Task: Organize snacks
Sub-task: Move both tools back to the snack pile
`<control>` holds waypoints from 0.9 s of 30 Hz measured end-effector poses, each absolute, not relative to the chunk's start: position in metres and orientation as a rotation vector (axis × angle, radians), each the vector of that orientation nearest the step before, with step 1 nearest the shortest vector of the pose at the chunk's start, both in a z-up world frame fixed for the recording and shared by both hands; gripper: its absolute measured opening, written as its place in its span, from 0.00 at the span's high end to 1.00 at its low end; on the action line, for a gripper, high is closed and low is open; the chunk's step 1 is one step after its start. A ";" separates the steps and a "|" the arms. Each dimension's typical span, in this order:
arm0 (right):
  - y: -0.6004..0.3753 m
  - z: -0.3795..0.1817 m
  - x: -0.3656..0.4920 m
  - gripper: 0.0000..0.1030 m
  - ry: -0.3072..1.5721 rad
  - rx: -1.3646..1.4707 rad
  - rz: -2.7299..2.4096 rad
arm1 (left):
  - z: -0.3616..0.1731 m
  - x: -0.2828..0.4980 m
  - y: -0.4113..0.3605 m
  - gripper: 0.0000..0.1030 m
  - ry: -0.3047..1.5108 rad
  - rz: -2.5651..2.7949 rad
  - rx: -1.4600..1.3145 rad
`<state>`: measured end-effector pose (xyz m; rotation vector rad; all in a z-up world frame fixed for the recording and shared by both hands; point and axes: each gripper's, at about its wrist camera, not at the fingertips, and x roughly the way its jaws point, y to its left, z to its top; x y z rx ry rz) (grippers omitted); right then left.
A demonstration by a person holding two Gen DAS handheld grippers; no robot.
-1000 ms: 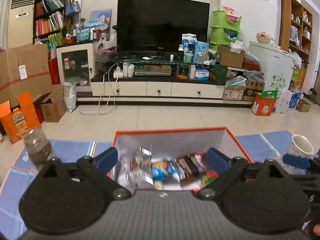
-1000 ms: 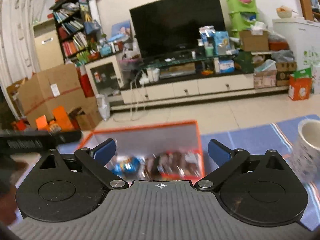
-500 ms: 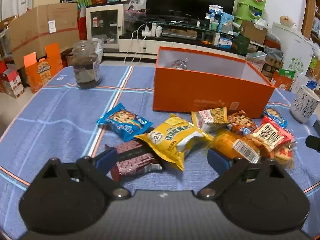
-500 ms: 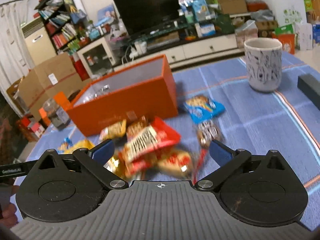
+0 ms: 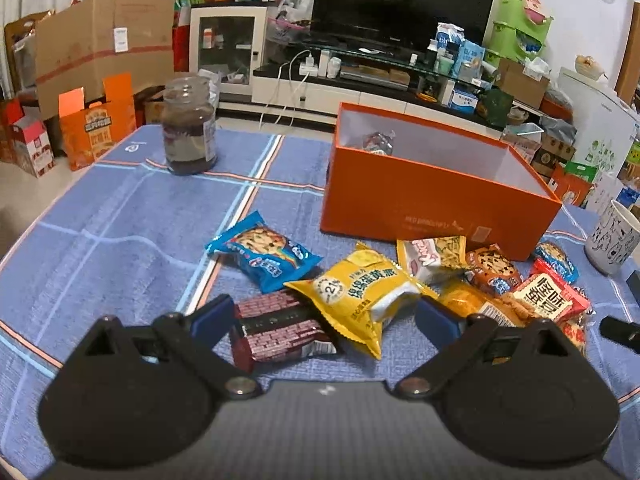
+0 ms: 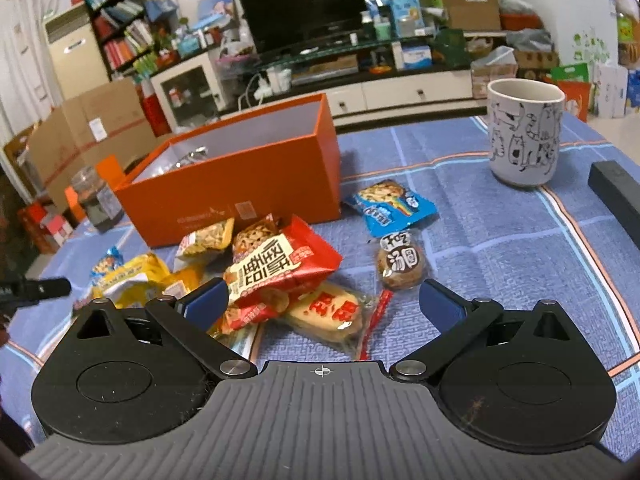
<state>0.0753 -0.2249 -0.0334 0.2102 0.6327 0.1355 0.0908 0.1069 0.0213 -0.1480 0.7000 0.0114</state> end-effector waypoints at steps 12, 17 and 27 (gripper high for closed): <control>-0.165 -0.037 0.080 0.09 0.612 0.091 0.337 | 0.008 0.097 0.132 0.07 0.737 0.020 -0.206; -0.129 -0.033 0.088 0.09 0.539 -0.023 0.404 | 0.006 0.099 0.142 0.07 0.749 0.020 -0.269; -0.079 -0.064 0.137 0.12 0.703 -0.070 0.525 | 0.005 0.102 0.159 0.07 0.758 0.010 -0.350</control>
